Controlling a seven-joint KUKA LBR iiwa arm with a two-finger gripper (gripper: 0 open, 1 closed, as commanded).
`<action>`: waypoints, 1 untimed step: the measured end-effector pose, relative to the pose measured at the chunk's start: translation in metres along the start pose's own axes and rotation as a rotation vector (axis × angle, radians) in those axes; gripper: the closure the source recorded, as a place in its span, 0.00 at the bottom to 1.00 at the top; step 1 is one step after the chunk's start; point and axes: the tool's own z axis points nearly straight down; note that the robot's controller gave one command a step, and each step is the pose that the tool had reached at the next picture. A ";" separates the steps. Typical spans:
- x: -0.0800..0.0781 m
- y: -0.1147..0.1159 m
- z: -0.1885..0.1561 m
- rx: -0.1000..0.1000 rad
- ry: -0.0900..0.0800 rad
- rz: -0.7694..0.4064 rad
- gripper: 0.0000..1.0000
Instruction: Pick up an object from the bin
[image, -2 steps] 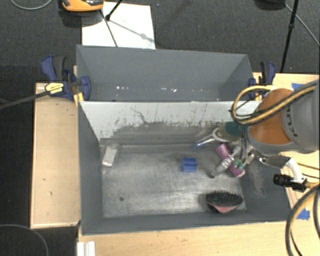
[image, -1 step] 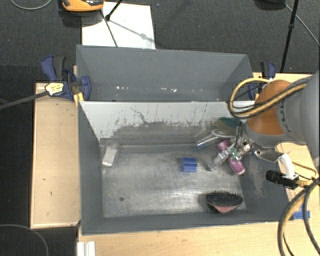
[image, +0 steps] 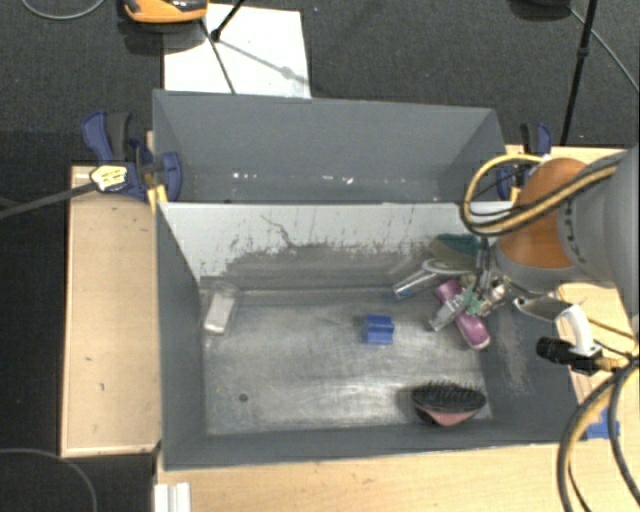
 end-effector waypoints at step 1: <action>0.000 0.000 -0.032 -0.003 -0.006 -0.010 1.00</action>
Offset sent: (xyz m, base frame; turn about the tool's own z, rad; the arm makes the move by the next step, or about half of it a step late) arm 0.0002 0.0000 0.0310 0.0000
